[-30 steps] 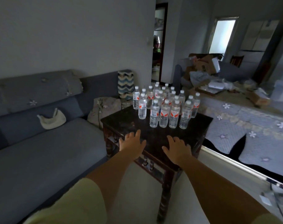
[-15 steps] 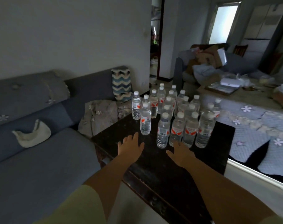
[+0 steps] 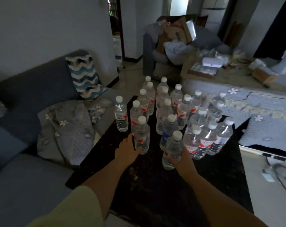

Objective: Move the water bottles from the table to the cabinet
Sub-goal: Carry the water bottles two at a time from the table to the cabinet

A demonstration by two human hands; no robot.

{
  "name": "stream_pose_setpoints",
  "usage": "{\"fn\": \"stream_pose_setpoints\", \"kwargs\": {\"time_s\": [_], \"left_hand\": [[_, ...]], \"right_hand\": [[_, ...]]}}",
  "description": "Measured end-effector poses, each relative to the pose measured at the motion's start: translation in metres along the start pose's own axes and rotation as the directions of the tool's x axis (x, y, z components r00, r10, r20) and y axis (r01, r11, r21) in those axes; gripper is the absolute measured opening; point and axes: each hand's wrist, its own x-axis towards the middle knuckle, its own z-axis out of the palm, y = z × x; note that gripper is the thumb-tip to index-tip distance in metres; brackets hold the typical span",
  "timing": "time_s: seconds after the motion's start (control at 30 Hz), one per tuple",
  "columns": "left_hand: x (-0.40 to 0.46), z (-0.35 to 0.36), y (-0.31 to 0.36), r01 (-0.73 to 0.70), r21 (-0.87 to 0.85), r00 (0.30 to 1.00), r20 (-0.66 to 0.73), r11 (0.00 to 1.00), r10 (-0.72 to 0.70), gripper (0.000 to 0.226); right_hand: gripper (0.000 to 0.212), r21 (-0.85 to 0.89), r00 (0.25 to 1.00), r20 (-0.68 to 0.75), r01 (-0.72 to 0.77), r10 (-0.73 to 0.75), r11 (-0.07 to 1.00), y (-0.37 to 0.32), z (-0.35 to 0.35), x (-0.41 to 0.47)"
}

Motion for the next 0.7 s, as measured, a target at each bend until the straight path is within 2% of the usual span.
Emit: {"fn": "stream_pose_setpoints", "kwargs": {"time_s": [0.1,0.17,0.23,0.3,0.4,0.53,0.7], "left_hand": [[0.024,0.011,-0.001,-0.068,-0.356,0.998,-0.006,0.932,0.07,0.09],[0.033,0.019,0.003,-0.071,-0.555,0.997,-0.024,0.829,0.069,0.089],[0.046,0.032,0.003,-0.037,-0.677,0.999,-0.02,0.735,0.032,0.09],[0.056,0.042,0.003,-0.017,-0.73,1.0,-0.024,0.683,-0.001,0.087],[0.068,0.05,0.005,0.046,-0.766,0.997,0.0,0.642,-0.071,0.087],[0.078,0.062,0.005,0.1,-0.746,0.989,0.005,0.659,-0.145,0.083],[0.072,0.056,0.004,0.098,-0.738,0.991,0.009,0.667,-0.136,0.076]], "right_hand": [[0.063,0.103,0.999,-0.024,-0.025,0.028,0.994,-0.015,0.003,-0.007],[0.073,0.13,0.999,-0.004,-0.048,0.049,0.99,-0.014,0.008,-0.005],[0.084,0.155,0.996,-0.009,-0.081,0.083,0.985,-0.008,0.015,0.001],[0.091,0.182,0.995,-0.023,-0.094,0.1,0.979,-0.005,0.02,0.003],[0.081,0.212,0.993,-0.039,-0.103,0.114,0.972,-0.002,0.027,0.009],[0.067,0.209,0.994,-0.063,-0.073,0.088,0.975,0.003,0.032,0.016],[0.062,0.166,0.996,-0.084,0.015,-0.001,0.986,-0.003,0.034,0.023]]}}
